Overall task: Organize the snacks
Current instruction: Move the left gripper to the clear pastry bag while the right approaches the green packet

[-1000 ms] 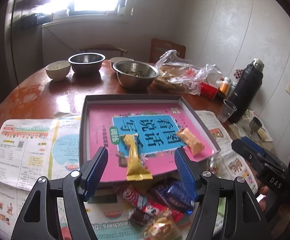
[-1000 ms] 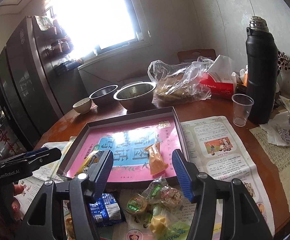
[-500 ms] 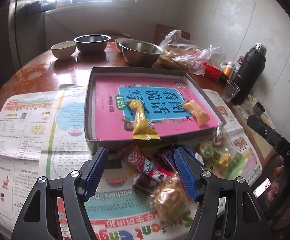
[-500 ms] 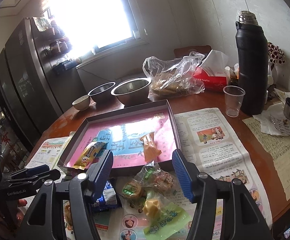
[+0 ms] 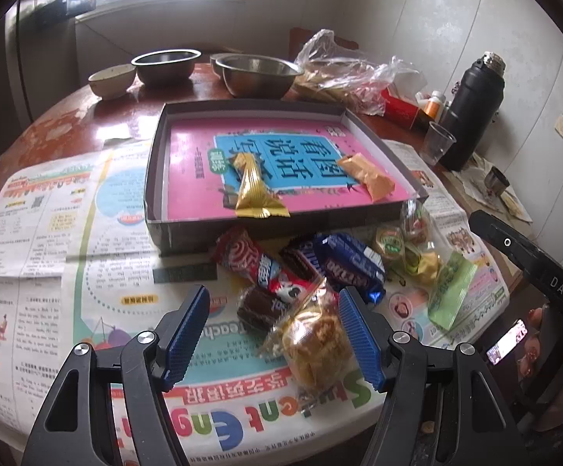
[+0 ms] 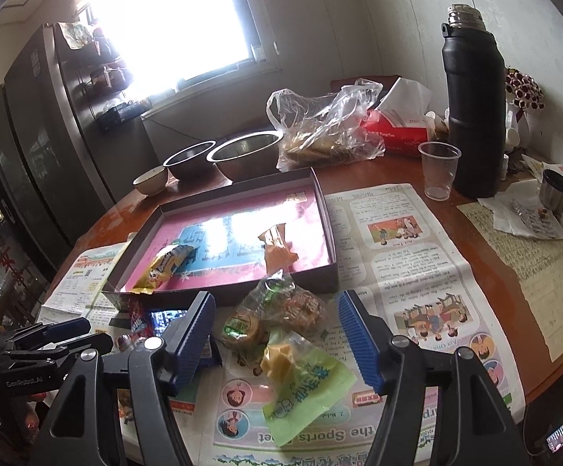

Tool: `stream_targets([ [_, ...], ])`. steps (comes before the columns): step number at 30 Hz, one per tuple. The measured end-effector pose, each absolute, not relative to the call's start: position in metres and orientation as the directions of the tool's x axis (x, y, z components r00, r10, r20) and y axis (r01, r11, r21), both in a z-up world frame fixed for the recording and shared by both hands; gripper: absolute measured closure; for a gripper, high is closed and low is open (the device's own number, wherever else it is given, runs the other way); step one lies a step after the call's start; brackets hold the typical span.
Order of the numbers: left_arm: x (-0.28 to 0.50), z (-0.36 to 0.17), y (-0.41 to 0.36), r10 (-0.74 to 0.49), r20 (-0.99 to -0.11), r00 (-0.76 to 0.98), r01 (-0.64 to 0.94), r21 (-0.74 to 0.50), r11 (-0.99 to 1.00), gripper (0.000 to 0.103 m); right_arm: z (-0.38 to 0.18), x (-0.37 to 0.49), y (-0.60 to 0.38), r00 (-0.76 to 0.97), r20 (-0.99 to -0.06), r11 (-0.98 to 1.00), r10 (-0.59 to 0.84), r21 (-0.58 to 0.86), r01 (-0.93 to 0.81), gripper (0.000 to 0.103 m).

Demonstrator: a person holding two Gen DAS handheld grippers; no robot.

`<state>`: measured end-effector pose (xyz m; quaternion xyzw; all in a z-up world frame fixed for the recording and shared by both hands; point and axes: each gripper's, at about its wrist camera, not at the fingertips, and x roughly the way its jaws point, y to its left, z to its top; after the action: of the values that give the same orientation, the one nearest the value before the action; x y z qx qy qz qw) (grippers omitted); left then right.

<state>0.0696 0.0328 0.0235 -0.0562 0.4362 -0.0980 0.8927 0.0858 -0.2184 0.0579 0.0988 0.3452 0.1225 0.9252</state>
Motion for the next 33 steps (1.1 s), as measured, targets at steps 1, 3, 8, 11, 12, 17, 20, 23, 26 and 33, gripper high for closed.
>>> stream_targets([
  [1, 0.068, 0.022, 0.032, -0.224, -0.771, 0.596, 0.126, -0.186, 0.974, 0.032, 0.057, 0.085, -0.219, 0.730, -0.617, 0.951, 0.294, 0.267, -0.158, 0.037],
  [3, 0.066, 0.019, 0.031, -0.225, -0.777, 0.587, 0.127, -0.186, 0.974, 0.032, 0.054, 0.084, -0.220, 0.726, -0.623, 0.952, 0.290, 0.264, -0.154, 0.037],
  [8, 0.062, 0.007, 0.024, -0.230, -0.800, 0.554, 0.128, -0.191, 0.973, 0.032, 0.048, 0.080, -0.219, 0.716, -0.635, 0.952, 0.292, 0.263, -0.155, 0.037],
  [11, 0.059, 0.002, 0.020, -0.232, -0.809, 0.540, 0.125, -0.195, 0.973, 0.032, 0.045, 0.079, -0.219, 0.709, -0.641, 0.952, 0.295, 0.262, -0.159, 0.037],
  [12, 0.059, 0.001, 0.019, -0.233, -0.811, 0.537, 0.126, -0.196, 0.973, 0.032, 0.044, 0.079, -0.219, 0.708, -0.642, 0.952, 0.295, 0.262, -0.159, 0.037],
  [17, 0.058, -0.004, 0.011, -0.233, -0.820, 0.523, 0.116, -0.202, 0.972, 0.032, 0.040, 0.077, -0.220, 0.701, -0.647, 0.950, 0.299, 0.268, -0.157, 0.037],
  [20, 0.059, -0.006, 0.007, -0.227, -0.825, 0.518, 0.110, -0.199, 0.974, 0.032, 0.036, 0.077, -0.222, 0.692, -0.656, 0.950, 0.300, 0.271, -0.154, 0.037],
  [23, 0.059, -0.007, 0.006, -0.220, -0.822, 0.526, 0.082, -0.208, 0.975, 0.032, 0.030, 0.079, -0.223, 0.682, -0.669, 0.952, 0.294, 0.269, -0.147, 0.037],
  [26, 0.060, -0.007, 0.002, -0.212, -0.823, 0.527, 0.072, -0.206, 0.976, 0.032, 0.024, 0.082, -0.223, 0.672, -0.682, 0.954, 0.289, 0.265, -0.141, 0.037],
  [33, 0.064, -0.013, -0.001, -0.200, -0.832, 0.517, 0.052, -0.203, 0.978, 0.032, 0.004, 0.090, -0.220, 0.646, -0.712, 0.959, 0.276, 0.247, -0.138, 0.037],
])
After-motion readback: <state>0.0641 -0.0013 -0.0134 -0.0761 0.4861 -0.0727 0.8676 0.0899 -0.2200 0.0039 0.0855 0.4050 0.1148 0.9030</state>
